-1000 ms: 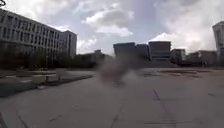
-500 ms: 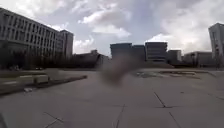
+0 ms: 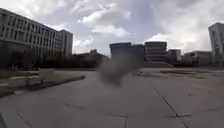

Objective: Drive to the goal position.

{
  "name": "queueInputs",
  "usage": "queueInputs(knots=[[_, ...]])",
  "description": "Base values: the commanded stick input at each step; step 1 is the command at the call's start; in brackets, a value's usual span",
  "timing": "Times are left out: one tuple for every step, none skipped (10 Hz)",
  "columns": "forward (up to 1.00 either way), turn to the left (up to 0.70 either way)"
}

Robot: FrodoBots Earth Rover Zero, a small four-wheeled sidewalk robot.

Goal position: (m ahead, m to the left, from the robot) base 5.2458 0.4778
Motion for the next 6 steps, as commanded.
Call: queueInputs(knots=[[0.70,0.00],[0.70,0.00],[0.70,0.00],[0.70,0.00],[0.70,0.00],[0.70,0.00]])
